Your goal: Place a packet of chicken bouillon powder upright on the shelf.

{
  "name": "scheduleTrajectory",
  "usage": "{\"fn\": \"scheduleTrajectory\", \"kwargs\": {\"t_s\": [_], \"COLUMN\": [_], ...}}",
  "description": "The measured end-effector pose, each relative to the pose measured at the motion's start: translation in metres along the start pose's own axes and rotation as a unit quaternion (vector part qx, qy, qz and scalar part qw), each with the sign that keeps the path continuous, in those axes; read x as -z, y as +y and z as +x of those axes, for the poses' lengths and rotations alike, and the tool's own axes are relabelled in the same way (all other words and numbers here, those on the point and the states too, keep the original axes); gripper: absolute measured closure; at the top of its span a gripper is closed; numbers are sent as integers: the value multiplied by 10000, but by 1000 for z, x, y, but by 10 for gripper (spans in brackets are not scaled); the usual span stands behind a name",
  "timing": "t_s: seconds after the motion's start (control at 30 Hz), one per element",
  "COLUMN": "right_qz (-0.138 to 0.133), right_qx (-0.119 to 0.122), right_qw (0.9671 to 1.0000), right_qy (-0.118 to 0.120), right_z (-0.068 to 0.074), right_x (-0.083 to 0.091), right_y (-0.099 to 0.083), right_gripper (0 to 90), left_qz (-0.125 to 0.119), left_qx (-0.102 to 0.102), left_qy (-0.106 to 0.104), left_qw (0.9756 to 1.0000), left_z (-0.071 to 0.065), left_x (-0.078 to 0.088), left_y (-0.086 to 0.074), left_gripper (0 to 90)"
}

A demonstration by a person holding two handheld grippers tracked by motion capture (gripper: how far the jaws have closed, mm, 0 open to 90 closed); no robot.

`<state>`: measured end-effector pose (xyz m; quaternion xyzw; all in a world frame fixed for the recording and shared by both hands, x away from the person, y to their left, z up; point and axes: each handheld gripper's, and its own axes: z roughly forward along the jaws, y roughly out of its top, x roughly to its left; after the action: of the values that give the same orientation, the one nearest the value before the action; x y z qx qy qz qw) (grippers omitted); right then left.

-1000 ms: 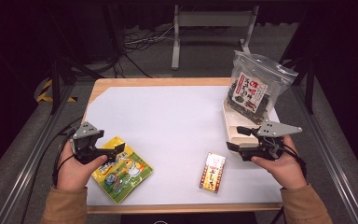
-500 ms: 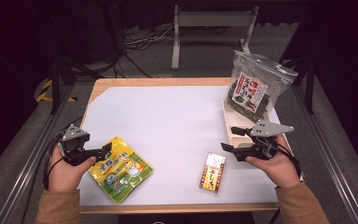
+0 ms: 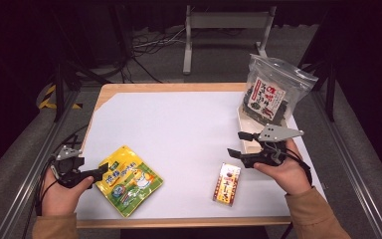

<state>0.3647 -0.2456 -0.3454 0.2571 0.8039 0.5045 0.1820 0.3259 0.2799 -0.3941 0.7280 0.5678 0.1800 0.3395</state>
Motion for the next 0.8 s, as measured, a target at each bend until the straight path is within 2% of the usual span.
{"fn": "scheduleTrajectory", "kwargs": {"t_s": [0.17,0.33,0.43,0.67,0.8], "right_qz": [-13,-34,-36,-23,-15], "right_qx": [16,-34,-35,-23,-15], "right_qw": [10000,10000,10000,10000,10000], "right_qy": [21,35,40,13,-5], "right_z": [0,1,2,3,3], "right_x": [-3,-4,-4,-3,-2], "right_y": [2,4,4,4,3], "right_gripper": [314,310,307,302,297], "left_qz": [184,379,577,795,906], "left_qx": [252,425,532,674,873], "left_qy": [138,177,102,21,-121], "left_qw": [9994,9982,9969,9946,9920], "left_z": [2,4,7,10,12], "left_x": [-4,-7,-10,-14,-15], "left_y": [-10,-16,-19,-20,-21], "left_gripper": [172,231,254,292,312]}}
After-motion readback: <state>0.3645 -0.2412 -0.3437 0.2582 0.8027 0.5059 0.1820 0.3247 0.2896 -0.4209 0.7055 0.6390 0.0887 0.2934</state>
